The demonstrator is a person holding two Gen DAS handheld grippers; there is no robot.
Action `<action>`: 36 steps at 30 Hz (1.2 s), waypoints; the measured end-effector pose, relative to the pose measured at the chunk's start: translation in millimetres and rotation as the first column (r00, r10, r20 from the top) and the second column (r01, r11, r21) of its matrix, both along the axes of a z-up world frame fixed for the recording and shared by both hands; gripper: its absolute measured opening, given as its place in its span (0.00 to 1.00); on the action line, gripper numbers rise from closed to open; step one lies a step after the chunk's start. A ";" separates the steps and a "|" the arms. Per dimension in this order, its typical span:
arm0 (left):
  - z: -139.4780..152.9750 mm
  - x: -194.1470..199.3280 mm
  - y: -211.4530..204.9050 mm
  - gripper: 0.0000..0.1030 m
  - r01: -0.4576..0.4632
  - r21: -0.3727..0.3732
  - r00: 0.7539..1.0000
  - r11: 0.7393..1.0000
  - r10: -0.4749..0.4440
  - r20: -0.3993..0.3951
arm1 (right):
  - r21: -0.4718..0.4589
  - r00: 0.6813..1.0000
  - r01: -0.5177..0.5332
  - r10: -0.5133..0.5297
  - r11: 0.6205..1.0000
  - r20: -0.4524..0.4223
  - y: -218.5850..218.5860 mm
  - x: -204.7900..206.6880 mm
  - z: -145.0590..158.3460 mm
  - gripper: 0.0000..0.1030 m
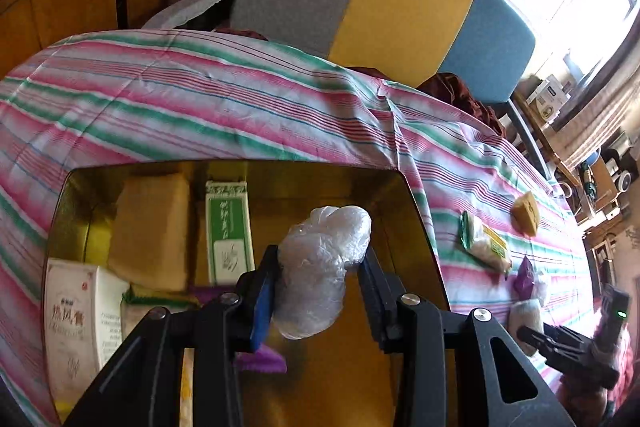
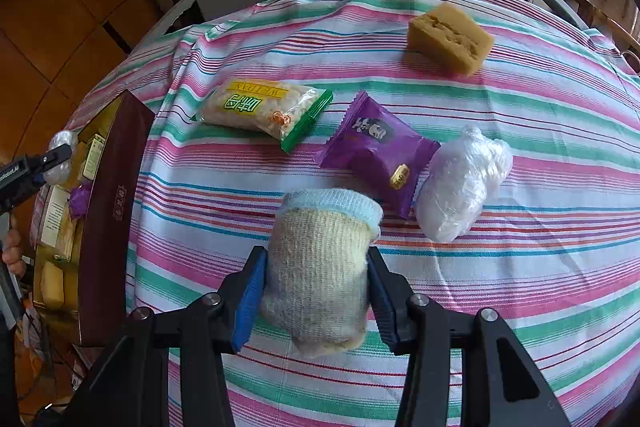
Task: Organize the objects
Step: 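Carry the clear plastic bag into the gold tray and open the left tool, then carry the white sock roll into the gold tray and open the right tool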
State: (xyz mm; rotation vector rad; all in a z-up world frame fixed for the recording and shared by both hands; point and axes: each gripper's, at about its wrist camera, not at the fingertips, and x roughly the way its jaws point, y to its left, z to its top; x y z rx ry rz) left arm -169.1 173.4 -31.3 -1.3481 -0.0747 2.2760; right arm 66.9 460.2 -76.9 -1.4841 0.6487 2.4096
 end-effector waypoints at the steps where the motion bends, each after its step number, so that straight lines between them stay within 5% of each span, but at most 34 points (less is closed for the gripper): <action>1: -1.4 -3.8 3.0 0.39 -0.009 -0.015 1.000 1.000 0.009 -0.006 | 0.000 1.000 0.000 0.000 1.000 0.000 -0.3 -0.2 -0.1 0.48; 7: -21.8 -29.2 21.5 0.42 -0.035 -0.139 0.999 0.990 0.033 -0.017 | 0.004 1.000 -0.005 0.005 1.000 0.000 -0.6 -0.4 0.0 0.48; 13: -20.3 -25.3 15.0 0.47 -0.049 -0.158 0.998 0.986 0.040 -0.056 | 0.018 1.000 -0.024 0.024 1.000 0.005 -5.0 -3.5 -1.5 0.47; 27: 28.2 73.1 -37.1 0.58 -0.008 -0.146 0.967 0.989 -0.029 -0.251 | 0.092 0.999 0.005 -0.001 0.996 -0.040 -12.0 1.8 16.9 0.45; 36: 25.5 112.8 -77.5 0.59 -0.042 -0.119 0.968 0.992 0.011 -0.252 | 0.112 0.987 -0.081 0.095 0.990 -0.132 -73.7 -23.3 55.0 0.45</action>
